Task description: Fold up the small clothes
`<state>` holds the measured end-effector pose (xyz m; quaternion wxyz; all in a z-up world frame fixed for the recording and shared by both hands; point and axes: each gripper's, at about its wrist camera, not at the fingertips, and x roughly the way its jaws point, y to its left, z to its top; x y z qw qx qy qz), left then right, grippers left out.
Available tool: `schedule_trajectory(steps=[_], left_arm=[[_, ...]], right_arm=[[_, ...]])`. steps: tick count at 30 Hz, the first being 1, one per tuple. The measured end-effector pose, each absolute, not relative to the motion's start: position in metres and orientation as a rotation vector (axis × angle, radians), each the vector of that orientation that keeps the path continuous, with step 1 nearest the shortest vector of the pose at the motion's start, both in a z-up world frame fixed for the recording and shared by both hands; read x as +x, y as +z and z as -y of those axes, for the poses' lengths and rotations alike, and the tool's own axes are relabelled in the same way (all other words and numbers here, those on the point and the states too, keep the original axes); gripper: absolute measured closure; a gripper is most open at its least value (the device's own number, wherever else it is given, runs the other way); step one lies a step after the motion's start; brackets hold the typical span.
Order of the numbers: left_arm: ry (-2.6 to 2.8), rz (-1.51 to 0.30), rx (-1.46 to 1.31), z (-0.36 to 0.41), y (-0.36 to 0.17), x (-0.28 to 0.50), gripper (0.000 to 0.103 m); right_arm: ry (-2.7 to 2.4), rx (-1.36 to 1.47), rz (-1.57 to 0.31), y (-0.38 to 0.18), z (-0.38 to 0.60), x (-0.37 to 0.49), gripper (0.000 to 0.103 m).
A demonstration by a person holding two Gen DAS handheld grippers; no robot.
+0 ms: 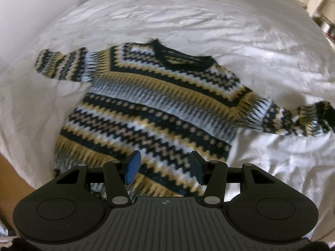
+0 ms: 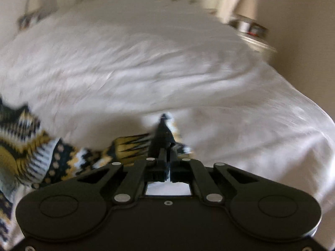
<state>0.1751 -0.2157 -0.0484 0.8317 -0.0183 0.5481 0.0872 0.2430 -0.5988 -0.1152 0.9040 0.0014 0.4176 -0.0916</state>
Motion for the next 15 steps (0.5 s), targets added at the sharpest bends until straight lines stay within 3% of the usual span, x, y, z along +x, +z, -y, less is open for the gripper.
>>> schedule_trajectory(steps=[9,15], left_arm=[[0.079,-1.151,0.008,0.248,-0.051,0.184,0.052],[0.089,-1.148,-0.005,0.246,-0.051,0.182,0.052]], right_arm=[[-0.353,0.240,-0.830,-0.071,0.679,0.180,0.099],[-0.338,0.279,-0.836,-0.054,0.703,0.190,0.099]])
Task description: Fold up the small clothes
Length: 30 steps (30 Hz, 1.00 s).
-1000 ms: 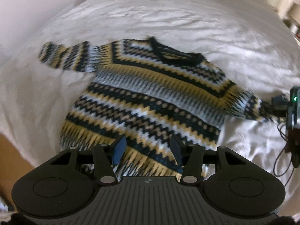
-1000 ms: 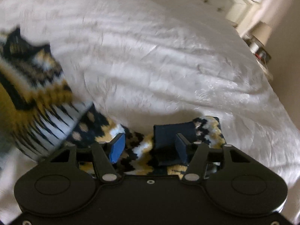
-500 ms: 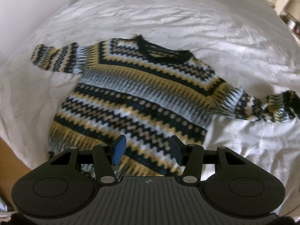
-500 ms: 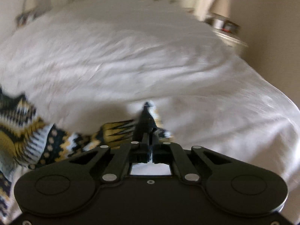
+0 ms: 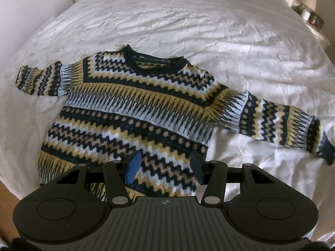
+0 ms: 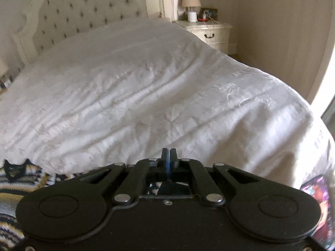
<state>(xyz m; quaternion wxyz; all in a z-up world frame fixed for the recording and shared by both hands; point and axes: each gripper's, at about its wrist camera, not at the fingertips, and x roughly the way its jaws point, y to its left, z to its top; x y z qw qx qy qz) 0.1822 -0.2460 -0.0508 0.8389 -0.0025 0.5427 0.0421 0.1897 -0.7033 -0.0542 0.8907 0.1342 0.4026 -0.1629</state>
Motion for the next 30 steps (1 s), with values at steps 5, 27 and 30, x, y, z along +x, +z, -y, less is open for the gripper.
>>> schedule_trajectory(steps=[5,27,30], left_arm=[[0.117,-1.134,-0.020,0.236,-0.048,0.177,0.052],[0.159,-1.149,0.019,0.212,-0.053,0.176,0.052],[0.165,-1.149,0.005,0.199,-0.053,0.179,0.052]], right_arm=[[-0.342,0.326,-0.886,-0.077,0.714,0.188,0.084],[-0.424,0.606,-1.026,-0.183,0.717,0.178,0.092],[-0.433,0.638,-0.921,-0.151,0.716,0.167,0.093]])
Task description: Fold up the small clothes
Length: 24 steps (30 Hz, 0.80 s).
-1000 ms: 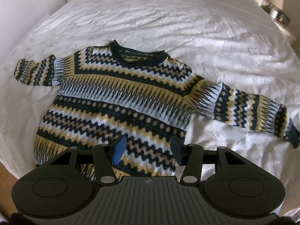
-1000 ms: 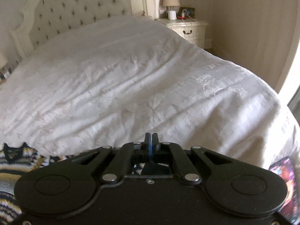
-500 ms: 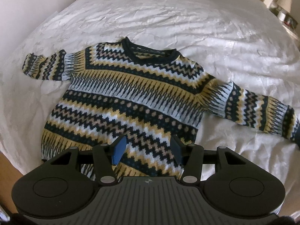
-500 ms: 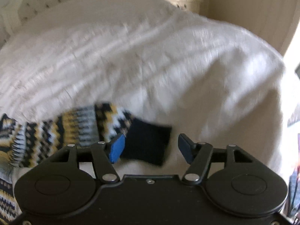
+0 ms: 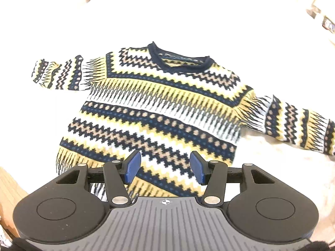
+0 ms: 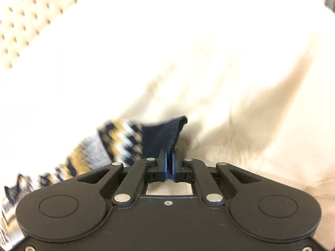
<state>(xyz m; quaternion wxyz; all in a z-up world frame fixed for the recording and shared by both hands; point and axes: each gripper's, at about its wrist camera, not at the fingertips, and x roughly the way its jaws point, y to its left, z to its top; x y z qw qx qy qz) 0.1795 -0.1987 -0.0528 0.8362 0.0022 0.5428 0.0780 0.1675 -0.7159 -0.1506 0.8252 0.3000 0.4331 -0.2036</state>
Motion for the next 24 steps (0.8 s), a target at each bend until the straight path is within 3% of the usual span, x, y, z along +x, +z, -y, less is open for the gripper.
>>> schedule_trajectory(steps=[8,13,19,24], left_arm=[[0.124,-1.145,0.002,0.154,-0.065,0.194,0.052],[0.049,-1.164,-0.013,0.108,-0.080,0.212,0.052],[0.018,-1.129,0.058,0.036,-0.089,0.233,0.052],[0.035,-1.122,0.147,-0.026,-0.097,0.247,0.052]], right_arm=[[-0.370,0.569,-0.689,-0.018,0.685,0.167,0.093],[-0.230,0.499,-0.679,0.030,0.590,0.198,0.093],[0.015,0.416,-0.742,0.034,0.419,0.255,0.093],[0.217,0.414,-0.829,-0.011,0.282,0.303,0.093]])
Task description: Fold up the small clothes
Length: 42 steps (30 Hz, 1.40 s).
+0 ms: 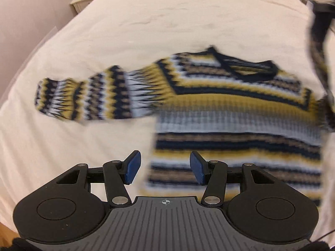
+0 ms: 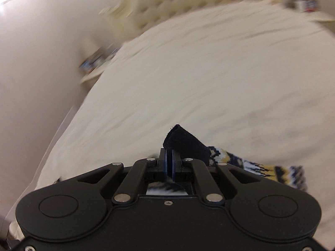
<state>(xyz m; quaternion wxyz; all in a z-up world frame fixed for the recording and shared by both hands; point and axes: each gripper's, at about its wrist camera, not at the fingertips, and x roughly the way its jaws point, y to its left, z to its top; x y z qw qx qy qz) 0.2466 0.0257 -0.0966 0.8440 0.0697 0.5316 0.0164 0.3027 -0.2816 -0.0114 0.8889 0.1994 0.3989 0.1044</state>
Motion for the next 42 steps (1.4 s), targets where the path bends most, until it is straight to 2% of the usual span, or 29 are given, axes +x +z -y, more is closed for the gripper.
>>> schedule_trajectory(steps=[8,9,10,14,15,16,17,19,28,31,36,42], left_arm=[[0.138,-1.145,0.118,-0.099,-0.108,0.260,0.052],[0.150,-1.151,0.107,-0.104,-0.110,0.262,0.052],[0.154,-1.155,0.100,-0.109,-0.112,0.264,0.052],[0.131,-1.153,0.087,-0.108,-0.113,0.274,0.052],[0.109,-1.142,0.091,-0.103,-0.113,0.279,0.052],[0.087,-1.131,0.095,-0.098,-0.113,0.283,0.052],[0.063,-1.119,0.098,-0.093,-0.114,0.286,0.052],[0.014,-1.095,0.107,-0.076,-0.117,0.299,0.052],[-0.153,-1.025,0.145,0.001,-0.156,0.364,0.052],[-0.169,-1.052,0.176,0.020,-0.179,0.379,0.052],[-0.118,-1.194,0.212,0.007,-0.232,0.386,0.051],[-0.169,-1.171,0.178,-0.013,-0.241,0.374,0.049]], right_arm=[[0.407,0.338,-0.998,-0.098,0.130,0.358,0.094],[0.422,0.333,-1.005,-0.104,0.118,0.361,0.092],[0.441,0.329,-1.011,-0.104,0.098,0.369,0.084],[0.505,0.314,-1.011,-0.109,0.081,0.365,0.083],[0.495,0.320,-1.004,-0.105,0.085,0.361,0.083],[0.473,0.329,-1.001,-0.102,0.099,0.358,0.075],[0.440,0.342,-0.996,-0.096,0.115,0.354,0.061],[0.356,0.358,-0.976,-0.093,0.143,0.351,0.052],[-0.118,0.459,-0.974,-0.110,0.319,0.317,0.052],[-0.230,0.471,-0.983,-0.121,0.366,0.312,0.052],[-0.311,0.506,-1.009,-0.142,0.415,0.328,0.052],[-0.312,0.593,-1.078,-0.181,0.441,0.371,0.052]])
